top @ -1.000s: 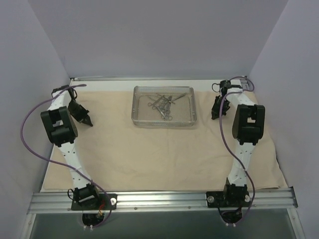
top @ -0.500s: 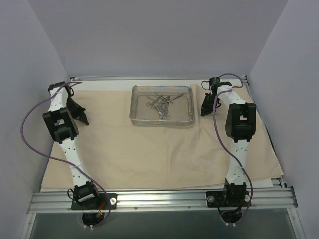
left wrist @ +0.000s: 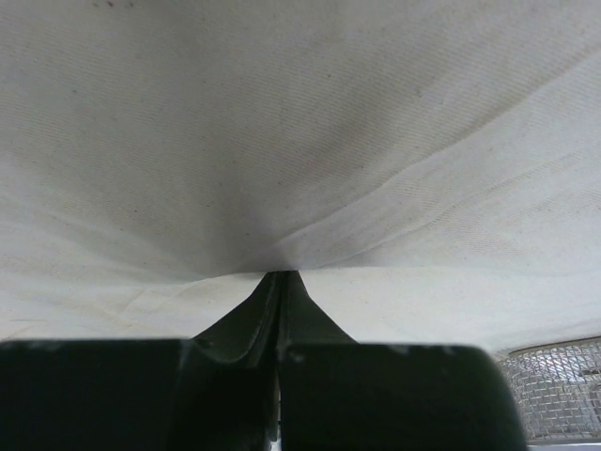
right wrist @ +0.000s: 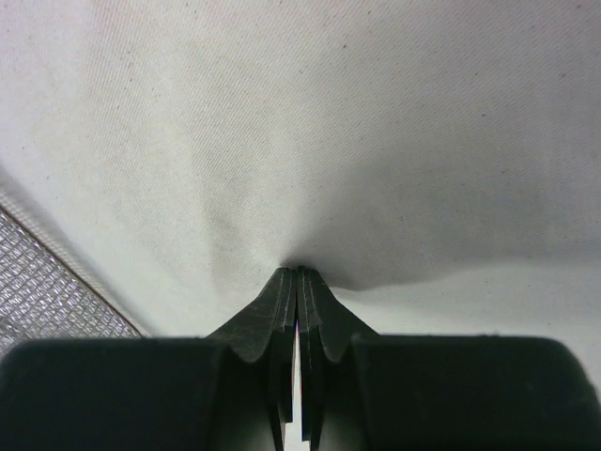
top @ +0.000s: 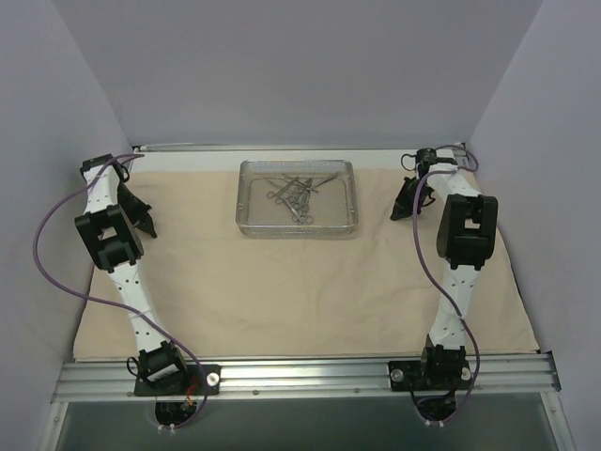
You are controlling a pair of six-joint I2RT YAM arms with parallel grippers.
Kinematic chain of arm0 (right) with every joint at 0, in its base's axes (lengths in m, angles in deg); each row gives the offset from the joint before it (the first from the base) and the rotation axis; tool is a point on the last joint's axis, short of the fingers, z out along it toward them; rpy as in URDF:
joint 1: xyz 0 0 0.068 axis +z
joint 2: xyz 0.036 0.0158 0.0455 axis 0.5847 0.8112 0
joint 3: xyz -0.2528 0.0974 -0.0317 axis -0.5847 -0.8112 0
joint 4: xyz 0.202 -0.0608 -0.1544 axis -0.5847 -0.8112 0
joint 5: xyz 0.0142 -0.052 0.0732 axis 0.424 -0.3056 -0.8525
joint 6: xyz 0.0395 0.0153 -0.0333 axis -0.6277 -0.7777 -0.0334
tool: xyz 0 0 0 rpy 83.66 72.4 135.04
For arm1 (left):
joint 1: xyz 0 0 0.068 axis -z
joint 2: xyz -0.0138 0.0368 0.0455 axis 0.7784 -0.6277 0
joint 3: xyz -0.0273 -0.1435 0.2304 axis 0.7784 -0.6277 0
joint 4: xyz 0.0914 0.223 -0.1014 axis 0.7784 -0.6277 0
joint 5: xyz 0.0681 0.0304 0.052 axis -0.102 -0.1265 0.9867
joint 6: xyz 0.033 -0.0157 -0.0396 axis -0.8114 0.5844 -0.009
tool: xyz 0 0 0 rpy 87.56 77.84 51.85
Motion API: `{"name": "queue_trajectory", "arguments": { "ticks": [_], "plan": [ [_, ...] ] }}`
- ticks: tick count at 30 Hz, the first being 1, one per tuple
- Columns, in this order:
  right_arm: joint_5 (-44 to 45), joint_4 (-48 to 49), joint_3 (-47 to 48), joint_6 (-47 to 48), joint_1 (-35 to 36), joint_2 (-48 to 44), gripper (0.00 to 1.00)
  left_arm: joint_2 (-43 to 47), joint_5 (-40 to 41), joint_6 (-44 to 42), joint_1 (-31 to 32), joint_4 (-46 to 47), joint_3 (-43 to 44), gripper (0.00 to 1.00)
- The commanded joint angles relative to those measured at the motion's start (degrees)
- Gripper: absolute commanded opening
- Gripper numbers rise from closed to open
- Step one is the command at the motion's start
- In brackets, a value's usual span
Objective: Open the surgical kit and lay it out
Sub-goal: Smooth out the surgical kit at the center of the board.
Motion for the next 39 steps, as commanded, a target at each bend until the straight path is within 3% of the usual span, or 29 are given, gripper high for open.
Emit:
{"name": "queue_trajectory", "arguments": {
  "ticks": [1,8,17,21,25,31,36,39],
  "plan": [
    [5.5,-4.8,0.2,2.7,0.0,4.6,0.00,-4.8,9.4,-2.2,-2.3,5.7,3.6,0.02],
    [8.7,-6.4,0.2,3.6,-3.7,4.5,0.00,-0.5,2.1,-3.6,-1.2,10.9,1.1,0.02],
    [5.1,-5.2,2.8,8.5,-4.5,3.1,0.00,1.8,0.7,-3.5,0.8,10.2,1.8,0.03],
    [3.8,-6.3,7.6,8.8,-2.7,-0.7,0.00,8.7,0.4,-1.5,2.6,13.7,-2.8,0.14],
    [4.0,-7.9,1.8,7.3,-0.1,-7.2,0.00,20.1,0.5,0.9,5.1,17.8,-15.3,0.23],
    [4.3,-4.2,-11.8,6.4,3.1,-16.0,0.00,32.0,0.5,2.7,5.4,24.6,-35.5,0.24],
    [-2.0,-7.1,-14.7,9.7,5.3,-19.1,0.00,35.4,-2.6,1.8,4.5,26.2,-46.6,0.23],
    [-4.6,-7.0,-17.8,9.6,8.9,-21.6,0.00,34.1,-5.1,2.6,4.1,26.6,-49.4,0.13]
  ]
}}
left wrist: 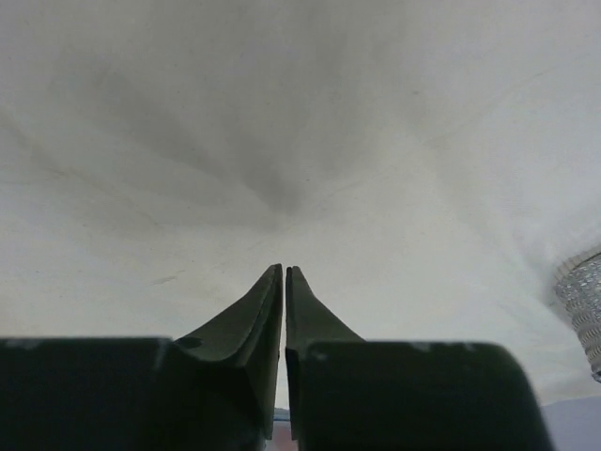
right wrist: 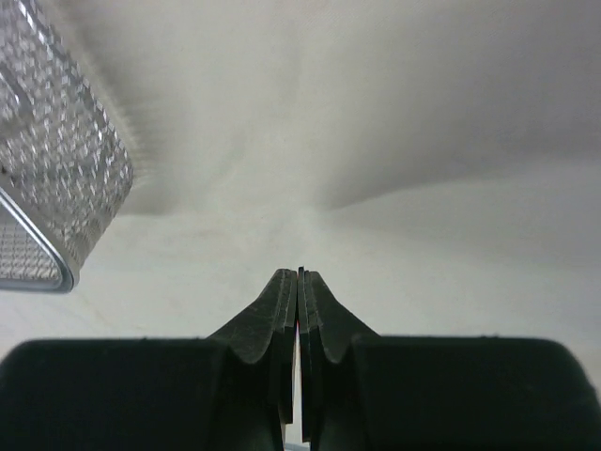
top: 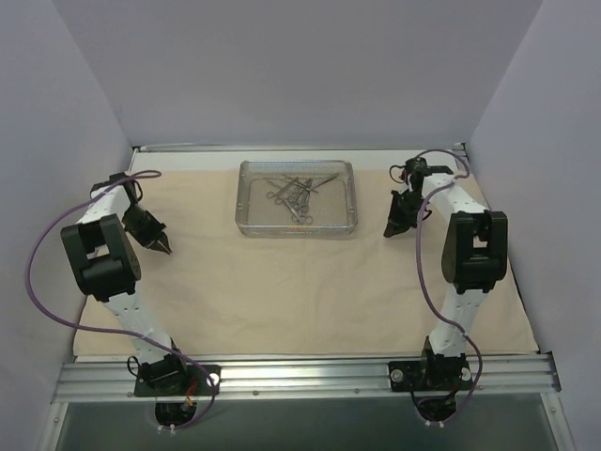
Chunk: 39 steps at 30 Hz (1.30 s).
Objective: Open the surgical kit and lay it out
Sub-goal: Smooth out the surgical kit at the center of the board.
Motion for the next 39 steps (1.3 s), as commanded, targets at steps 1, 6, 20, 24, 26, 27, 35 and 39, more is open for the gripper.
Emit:
{"name": "queue_trajectory", "arguments": {
  "ticks": [1,6,20,24,26,27,35,39],
  "plan": [
    [-4.8,-2.5,-3.8,0.9,5.0,-5.7,0.00,-1.2,-3.6,1.1,-0.4,2.7,-2.2,0.11],
    [-7.1,2.7,-10.4,-0.4,16.3,-8.6,0.00,-1.4,-3.9,1.1,-1.0,2.9,-1.9,0.07],
    [-11.3,13.1,-13.6,3.0,41.5,-4.4,0.00,0.6,-1.8,0.4,-1.4,4.6,-5.8,0.04],
    [-10.4,13.3,-17.1,0.6,42.8,-2.5,0.00,-1.5,-1.5,1.5,-1.8,3.9,-6.4,0.02],
    [-9.4,13.9,-19.9,-0.8,43.4,-3.6,0.00,-1.8,-1.3,1.9,-2.4,4.0,-7.1,0.02],
    [-9.1,14.3,-22.8,-1.4,43.5,-4.1,0.00,-1.8,-1.0,2.1,-3.0,4.2,-7.5,0.02],
    [-4.8,11.4,-24.0,-1.0,43.5,-7.5,0.00,-0.1,-0.4,1.9,-4.6,4.6,-9.3,0.04],
    [-3.0,8.6,-15.5,1.8,43.5,-7.7,0.00,2.9,0.6,0.8,-4.6,4.2,-7.9,0.08]
  ]
}}
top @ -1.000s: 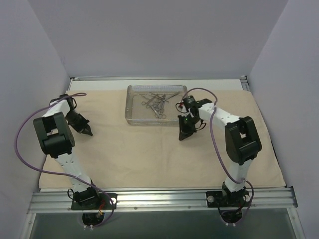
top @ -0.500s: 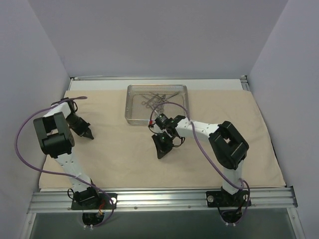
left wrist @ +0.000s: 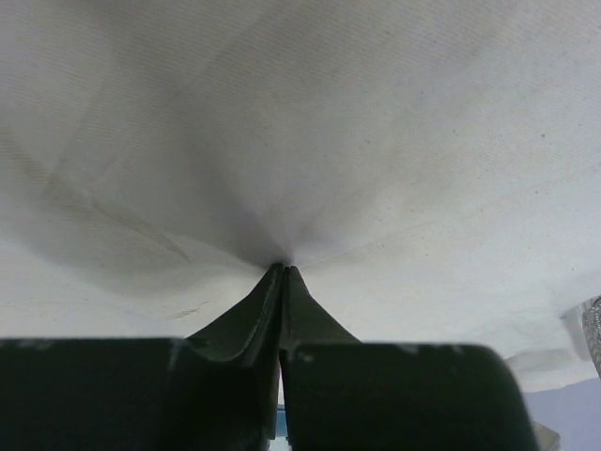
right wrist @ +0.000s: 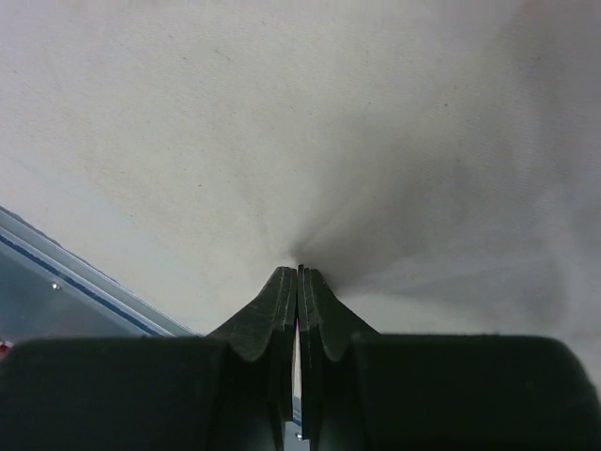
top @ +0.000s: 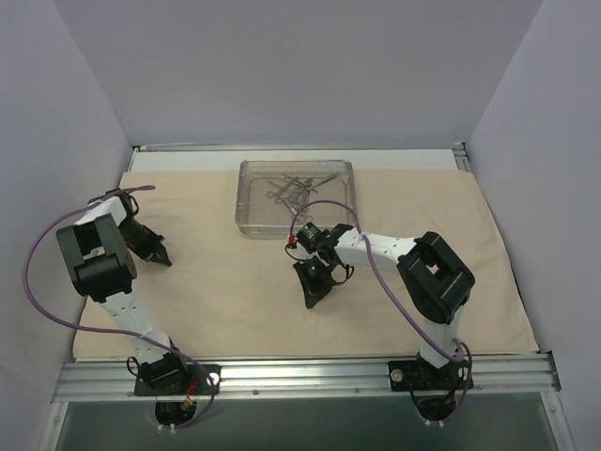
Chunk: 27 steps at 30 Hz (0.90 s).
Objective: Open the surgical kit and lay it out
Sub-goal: Smooth out the surgical kit at the center of the board.
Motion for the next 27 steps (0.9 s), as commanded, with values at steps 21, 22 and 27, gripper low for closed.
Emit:
{"name": "queue_trajectory", "arguments": {
  "ticks": [21,22,27],
  "plan": [
    [6.9,-4.2,4.1,0.4,-2.7,3.4,0.00,0.5,0.0,-0.7,-0.8,3.5,2.4,0.19],
    [7.3,-4.7,4.8,0.4,-2.9,2.2,0.00,1.0,0.4,-0.9,-0.8,3.7,2.5,0.19],
    [12.3,-10.5,13.0,-1.8,-9.8,-2.1,0.00,5.3,2.6,-1.6,0.4,3.0,3.6,0.20]
  ]
}}
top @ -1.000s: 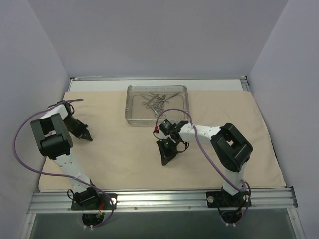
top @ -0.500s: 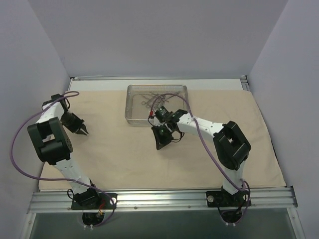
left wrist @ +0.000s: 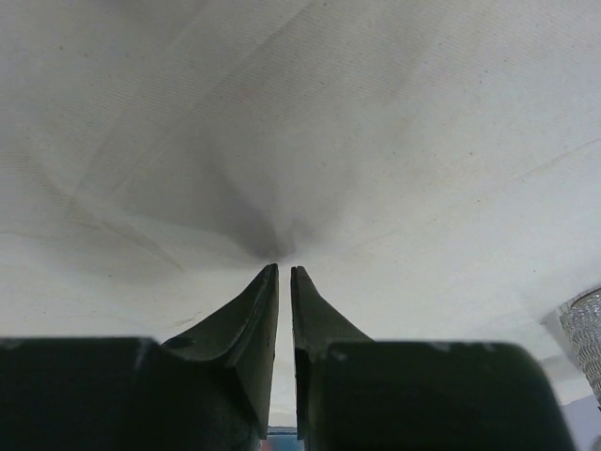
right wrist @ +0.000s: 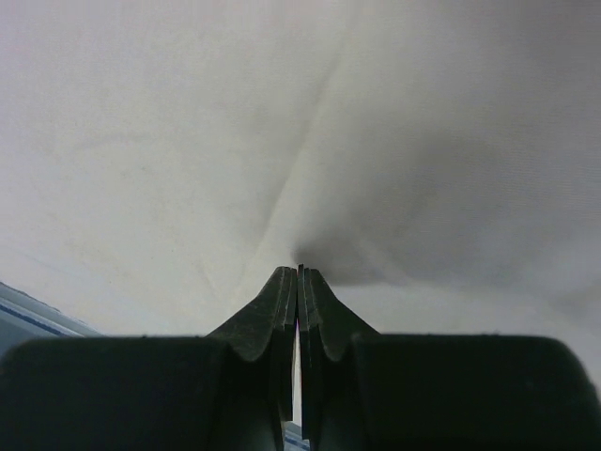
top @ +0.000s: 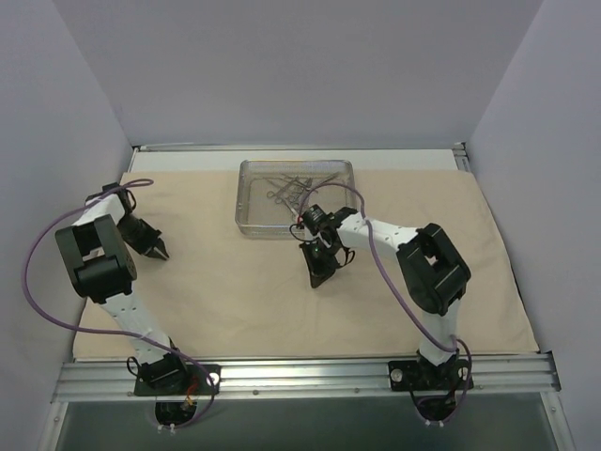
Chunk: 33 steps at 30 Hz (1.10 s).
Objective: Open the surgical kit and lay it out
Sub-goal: Smooth out the surgical kit at the center of the board.
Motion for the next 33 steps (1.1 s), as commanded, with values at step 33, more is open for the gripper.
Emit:
{"name": "queue_trajectory", "arguments": {
  "ticks": [33],
  "plan": [
    [29.7,-15.1,-12.4,-3.8,-60.2,-2.1,0.00,-6.1,-1.2,-0.7,4.3,3.5,1.3,0.19]
  ]
}}
